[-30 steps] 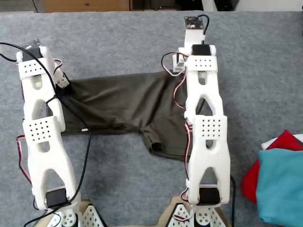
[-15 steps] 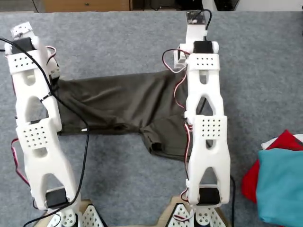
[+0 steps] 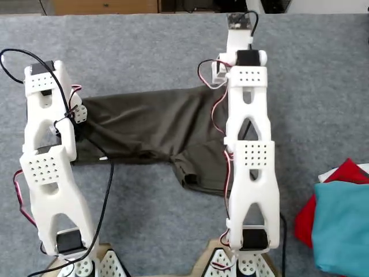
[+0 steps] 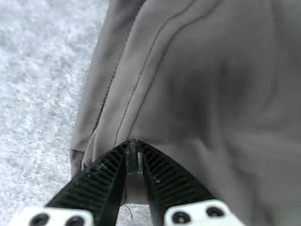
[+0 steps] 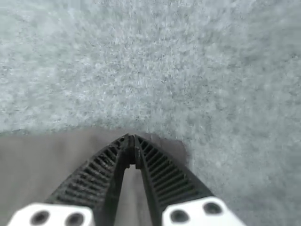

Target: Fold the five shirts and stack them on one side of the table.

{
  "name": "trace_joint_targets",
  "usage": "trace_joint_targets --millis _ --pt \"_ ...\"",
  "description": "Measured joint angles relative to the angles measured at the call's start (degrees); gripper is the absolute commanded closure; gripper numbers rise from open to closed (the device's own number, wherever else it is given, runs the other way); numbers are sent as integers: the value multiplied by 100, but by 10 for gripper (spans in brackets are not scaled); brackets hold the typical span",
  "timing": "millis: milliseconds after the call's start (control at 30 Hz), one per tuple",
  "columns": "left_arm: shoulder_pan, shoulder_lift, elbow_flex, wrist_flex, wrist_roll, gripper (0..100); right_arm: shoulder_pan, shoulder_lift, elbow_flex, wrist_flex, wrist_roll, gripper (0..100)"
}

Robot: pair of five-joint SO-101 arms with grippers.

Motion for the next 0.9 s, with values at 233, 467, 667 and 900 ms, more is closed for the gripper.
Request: trace_joint_targets --millis 233,467,667,900 --pt "0 88 97 0 0 979 0 633 -62 -677 0 992" --pt "-158 352 149 0 0 979 0 721 -607 -325 0 992" --pt "-220 334 387 -9 0 979 0 1178 -730 -484 0 992" --pt "-237 457 686 -79 0 980 0 1310 -949 -580 0 992"
